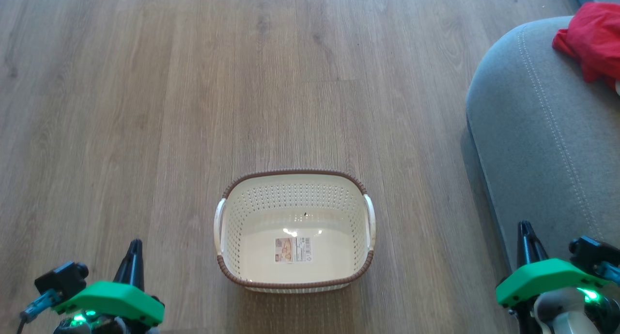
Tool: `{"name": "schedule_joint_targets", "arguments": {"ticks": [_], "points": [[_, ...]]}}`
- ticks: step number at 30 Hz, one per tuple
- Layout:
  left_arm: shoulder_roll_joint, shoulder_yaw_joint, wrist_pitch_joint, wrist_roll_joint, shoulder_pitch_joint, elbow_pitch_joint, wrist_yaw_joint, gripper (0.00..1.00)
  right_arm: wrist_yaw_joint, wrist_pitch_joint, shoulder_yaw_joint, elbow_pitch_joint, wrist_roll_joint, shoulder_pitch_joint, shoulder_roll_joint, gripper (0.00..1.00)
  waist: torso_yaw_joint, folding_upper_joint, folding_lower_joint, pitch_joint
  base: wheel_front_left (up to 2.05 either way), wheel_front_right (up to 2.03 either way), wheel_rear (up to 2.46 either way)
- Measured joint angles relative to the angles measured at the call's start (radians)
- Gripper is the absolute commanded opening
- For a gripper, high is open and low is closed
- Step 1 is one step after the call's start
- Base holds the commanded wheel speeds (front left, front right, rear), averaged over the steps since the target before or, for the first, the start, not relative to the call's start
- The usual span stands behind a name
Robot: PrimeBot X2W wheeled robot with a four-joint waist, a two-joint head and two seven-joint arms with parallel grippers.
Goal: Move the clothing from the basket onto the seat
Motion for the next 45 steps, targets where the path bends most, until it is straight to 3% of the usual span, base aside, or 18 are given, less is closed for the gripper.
{"name": "schedule_joint_targets", "arguments": {"ticks": [45], "points": [[-0.058, 0.072, 0.126, -0.416, -0.031, -0.044, -0.023, 0.00, 0.000, 0.126, -0.028, -0.018, 0.537, -0.020, 0.003, 0.00, 0.010, 0.0000, 0.0000, -0.032, 0.00, 0.00, 0.00]]}}
